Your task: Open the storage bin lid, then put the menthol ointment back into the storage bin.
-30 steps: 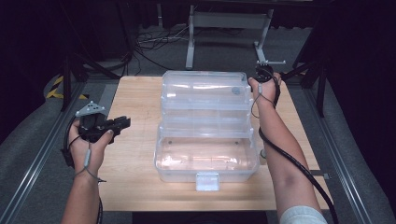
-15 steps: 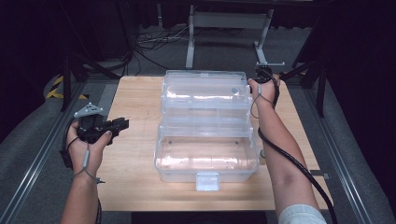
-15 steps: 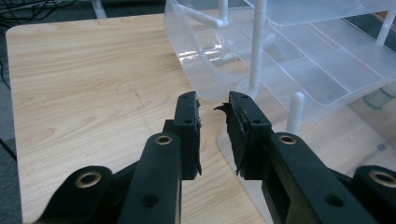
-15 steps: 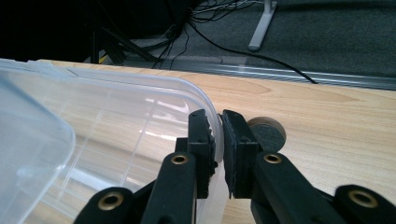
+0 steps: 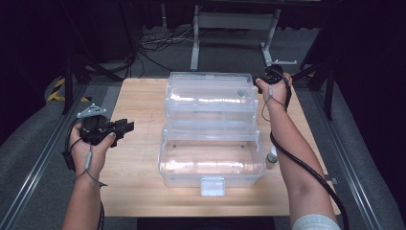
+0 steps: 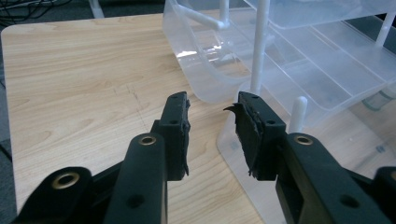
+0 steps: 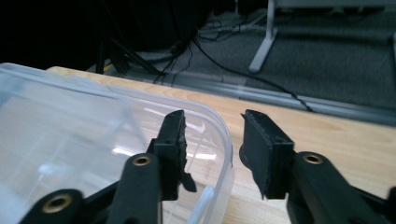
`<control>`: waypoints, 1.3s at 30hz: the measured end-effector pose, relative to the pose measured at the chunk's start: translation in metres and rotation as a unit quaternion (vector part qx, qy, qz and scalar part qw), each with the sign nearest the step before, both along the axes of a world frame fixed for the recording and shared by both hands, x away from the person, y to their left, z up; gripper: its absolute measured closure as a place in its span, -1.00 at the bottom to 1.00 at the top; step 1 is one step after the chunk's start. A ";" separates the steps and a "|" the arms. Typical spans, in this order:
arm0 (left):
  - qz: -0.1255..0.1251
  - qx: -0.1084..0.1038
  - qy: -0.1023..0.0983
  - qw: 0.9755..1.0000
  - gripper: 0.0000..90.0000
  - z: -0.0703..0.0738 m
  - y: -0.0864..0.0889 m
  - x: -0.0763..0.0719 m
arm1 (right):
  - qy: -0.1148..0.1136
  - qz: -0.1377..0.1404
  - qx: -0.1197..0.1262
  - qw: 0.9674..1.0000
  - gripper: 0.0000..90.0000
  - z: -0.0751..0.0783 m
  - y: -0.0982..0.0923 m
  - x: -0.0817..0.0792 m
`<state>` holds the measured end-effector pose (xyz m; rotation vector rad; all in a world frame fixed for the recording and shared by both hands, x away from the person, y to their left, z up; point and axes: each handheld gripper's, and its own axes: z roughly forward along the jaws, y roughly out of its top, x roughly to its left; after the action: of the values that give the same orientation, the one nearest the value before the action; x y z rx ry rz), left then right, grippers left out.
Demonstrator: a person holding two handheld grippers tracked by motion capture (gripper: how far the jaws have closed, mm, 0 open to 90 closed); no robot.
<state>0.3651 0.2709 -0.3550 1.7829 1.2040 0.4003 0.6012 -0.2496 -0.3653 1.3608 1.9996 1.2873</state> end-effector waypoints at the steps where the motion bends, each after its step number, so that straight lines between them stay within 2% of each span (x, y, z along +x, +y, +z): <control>1: -0.002 -0.001 -0.001 1.000 0.38 0.001 0.000 0.002 | -0.005 0.003 -0.005 1.000 0.23 0.004 -0.002 -0.005; 7: -0.006 -0.002 -0.008 1.000 0.25 0.003 -0.004 0.010 | -0.021 0.021 0.000 1.000 0.04 0.026 -0.027 -0.036; 10: -0.010 -0.001 -0.012 1.000 0.23 0.005 -0.006 0.012 | -0.024 0.028 -0.003 0.999 0.03 0.034 -0.040 -0.053; 11: -0.010 -0.001 -0.012 1.000 0.21 0.005 -0.006 0.012 | -0.024 0.028 -0.003 0.999 0.03 0.034 -0.040 -0.053; 13: -0.012 -0.002 -0.015 1.000 0.21 0.007 -0.007 0.012 | -0.020 0.040 -0.016 0.999 0.02 0.040 -0.049 -0.069; 14: -0.012 -0.002 -0.015 1.000 0.21 0.007 -0.007 0.012 | -0.020 0.040 -0.016 0.999 0.02 0.040 -0.049 -0.069; 20: -0.015 -0.003 -0.018 1.000 0.18 0.010 -0.005 0.010 | -0.007 0.068 -0.036 0.997 -0.01 0.049 -0.060 -0.098; 27: -0.017 -0.004 -0.019 1.000 0.16 0.012 -0.006 0.009 | 0.006 0.087 -0.057 0.995 0.01 0.050 -0.064 -0.116; 29: -0.017 -0.004 -0.020 1.000 0.15 0.012 -0.006 0.009 | 0.013 0.105 -0.076 0.991 0.07 0.051 -0.065 -0.121; 31: -0.018 -0.004 -0.018 1.000 0.15 0.012 -0.006 0.009 | 0.022 0.113 -0.078 0.990 0.09 0.050 -0.065 -0.124; 36: -0.019 -0.004 -0.015 1.000 0.15 0.011 -0.006 0.010 | 0.044 0.135 -0.098 0.985 0.12 0.048 -0.065 -0.132; 39: -0.020 -0.003 -0.015 1.000 0.12 0.011 -0.006 0.009 | 0.052 0.151 -0.130 0.979 0.11 0.047 -0.066 -0.137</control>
<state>0.3744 0.2646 -0.3438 1.7874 1.1459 0.3981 0.4639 -0.3153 -0.3185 1.0504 2.4203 1.0393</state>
